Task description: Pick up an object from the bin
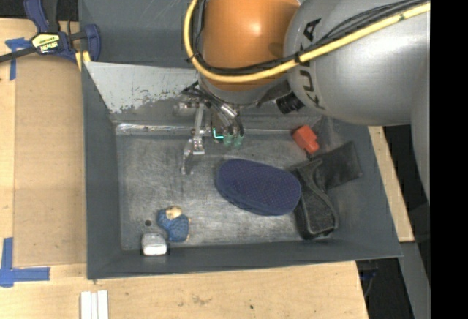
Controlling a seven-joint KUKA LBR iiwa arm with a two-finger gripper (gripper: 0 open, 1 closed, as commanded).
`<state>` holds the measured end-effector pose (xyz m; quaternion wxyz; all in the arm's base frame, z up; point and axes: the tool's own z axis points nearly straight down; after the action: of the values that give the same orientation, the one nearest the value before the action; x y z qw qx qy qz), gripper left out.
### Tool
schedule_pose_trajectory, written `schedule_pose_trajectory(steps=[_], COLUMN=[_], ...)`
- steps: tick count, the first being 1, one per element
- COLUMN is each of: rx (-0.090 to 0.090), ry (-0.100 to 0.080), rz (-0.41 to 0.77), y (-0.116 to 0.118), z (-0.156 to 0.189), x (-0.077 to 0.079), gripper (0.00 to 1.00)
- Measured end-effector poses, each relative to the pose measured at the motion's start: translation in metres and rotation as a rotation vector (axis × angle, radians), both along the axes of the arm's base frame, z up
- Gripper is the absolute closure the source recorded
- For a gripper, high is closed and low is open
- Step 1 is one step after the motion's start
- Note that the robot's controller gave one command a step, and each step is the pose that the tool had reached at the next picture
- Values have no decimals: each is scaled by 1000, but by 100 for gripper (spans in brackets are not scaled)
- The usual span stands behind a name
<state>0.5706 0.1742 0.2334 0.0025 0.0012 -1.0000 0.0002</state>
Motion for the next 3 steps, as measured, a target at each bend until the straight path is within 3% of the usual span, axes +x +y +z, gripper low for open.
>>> schedule_pose_trajectory(steps=[1, 2, 3], rx=[-2, -7, 2], ry=[7, 2, -11], rz=[105, 109, 375], y=[-18, -4, -12], z=[-128, -147, -91], x=[-85, -79, -84], gripper=[0, 0, 0])
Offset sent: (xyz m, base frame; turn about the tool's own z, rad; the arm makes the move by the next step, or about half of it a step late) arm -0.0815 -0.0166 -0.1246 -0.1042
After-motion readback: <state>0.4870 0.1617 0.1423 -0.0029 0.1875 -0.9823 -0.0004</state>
